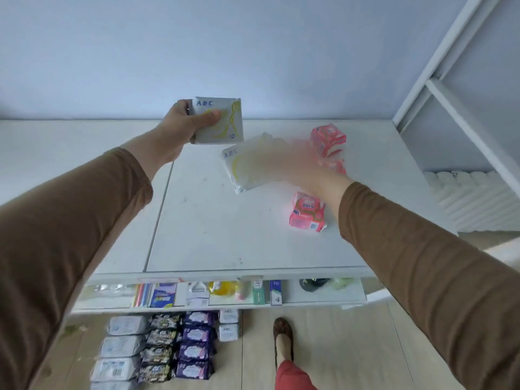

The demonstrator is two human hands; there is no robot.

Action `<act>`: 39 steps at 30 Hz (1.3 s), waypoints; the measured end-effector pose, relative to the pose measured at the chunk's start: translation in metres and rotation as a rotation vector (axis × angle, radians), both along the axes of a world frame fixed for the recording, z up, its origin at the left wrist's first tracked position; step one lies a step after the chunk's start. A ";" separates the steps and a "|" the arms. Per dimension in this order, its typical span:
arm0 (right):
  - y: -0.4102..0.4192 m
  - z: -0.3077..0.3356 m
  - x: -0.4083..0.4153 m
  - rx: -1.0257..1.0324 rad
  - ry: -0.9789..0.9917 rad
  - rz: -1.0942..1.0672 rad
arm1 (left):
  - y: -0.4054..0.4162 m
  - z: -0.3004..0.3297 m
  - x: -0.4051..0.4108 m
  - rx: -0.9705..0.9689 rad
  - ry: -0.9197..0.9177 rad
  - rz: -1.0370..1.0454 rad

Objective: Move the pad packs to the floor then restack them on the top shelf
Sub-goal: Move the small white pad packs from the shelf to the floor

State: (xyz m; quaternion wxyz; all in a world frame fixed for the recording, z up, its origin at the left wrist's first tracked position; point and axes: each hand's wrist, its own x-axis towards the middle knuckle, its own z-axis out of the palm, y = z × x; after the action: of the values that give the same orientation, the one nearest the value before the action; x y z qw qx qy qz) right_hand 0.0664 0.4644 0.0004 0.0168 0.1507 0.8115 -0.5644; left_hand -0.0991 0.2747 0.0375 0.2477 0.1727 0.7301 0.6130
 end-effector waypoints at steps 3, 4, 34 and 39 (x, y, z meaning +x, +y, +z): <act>-0.047 0.001 0.053 -0.057 0.001 -0.005 | -0.056 0.007 0.054 0.027 -0.015 -0.046; -0.061 0.001 0.070 -0.094 -0.003 -0.007 | -0.073 0.006 0.071 0.038 -0.025 -0.043; -0.241 -0.429 0.389 -0.180 -0.427 -0.137 | -0.290 -0.492 0.357 -0.772 -0.009 -0.246; -0.269 -0.564 0.403 -0.059 -0.423 -0.163 | -0.289 -0.634 0.364 -0.813 0.121 -0.347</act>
State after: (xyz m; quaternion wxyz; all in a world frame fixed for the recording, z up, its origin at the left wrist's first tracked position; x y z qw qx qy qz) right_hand 0.4694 0.1957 -0.5635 0.1452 0.3301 0.7581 -0.5433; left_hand 0.2654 -0.0145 -0.5962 0.3515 0.2171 0.8851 0.2142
